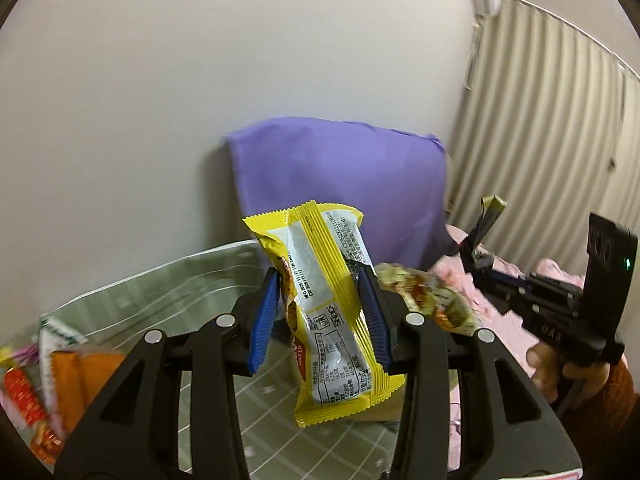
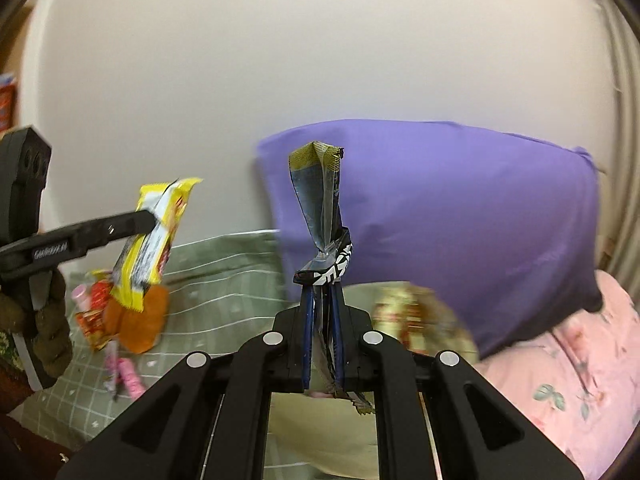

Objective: Collect trash
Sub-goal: 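Carry both wrappers over the bin and open both tools to release them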

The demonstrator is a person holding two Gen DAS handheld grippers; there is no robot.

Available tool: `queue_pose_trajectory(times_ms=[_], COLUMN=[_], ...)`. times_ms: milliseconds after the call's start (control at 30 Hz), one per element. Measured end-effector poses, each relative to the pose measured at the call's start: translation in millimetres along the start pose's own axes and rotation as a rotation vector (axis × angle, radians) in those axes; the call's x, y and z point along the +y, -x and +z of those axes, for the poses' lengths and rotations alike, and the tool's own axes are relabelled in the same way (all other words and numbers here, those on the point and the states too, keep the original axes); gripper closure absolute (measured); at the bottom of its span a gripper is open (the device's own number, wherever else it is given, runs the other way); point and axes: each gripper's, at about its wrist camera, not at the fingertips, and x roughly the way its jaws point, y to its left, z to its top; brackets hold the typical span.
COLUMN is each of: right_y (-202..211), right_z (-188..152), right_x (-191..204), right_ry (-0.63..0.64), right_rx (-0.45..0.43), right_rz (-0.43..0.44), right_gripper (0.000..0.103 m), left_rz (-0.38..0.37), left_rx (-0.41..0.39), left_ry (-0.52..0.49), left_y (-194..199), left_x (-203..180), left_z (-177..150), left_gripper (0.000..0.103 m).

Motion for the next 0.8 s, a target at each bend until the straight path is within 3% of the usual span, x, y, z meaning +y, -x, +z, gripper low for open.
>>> queue_pose_trajectory(times_ms=[200,333,600,800], right_y=[15.0,4.8,-79.2,-123.3], right_z=[-6.0,-13.5,-27.4,-35.5], right_x=[-54.0,-69.2,-60.5,-34.4], right_ry=[-0.065,-0.092,-0.031,0.037], right_rx=[0.011,0.059,0.251,0.377], right_rz=[-0.076,-0.048,0.031,0.09], right_gripper=[0.093,0.093,0.093,0.094], left_rz=[-0.103,-0.167,-0.145,-0.115], left_rx=[0.05,0.102,0.218,0.275], left_ry=[-0.01,-0.001,0.038,0.056], left_y=[-48.6,-89.2,-143.4,-155.6], left_x=[-31.3,-53.7,-47.7,-26.5], left_z=[-2.6,-8.9,-32.8,-54.4], left_gripper=[0.064,0.064,0.064,0.064])
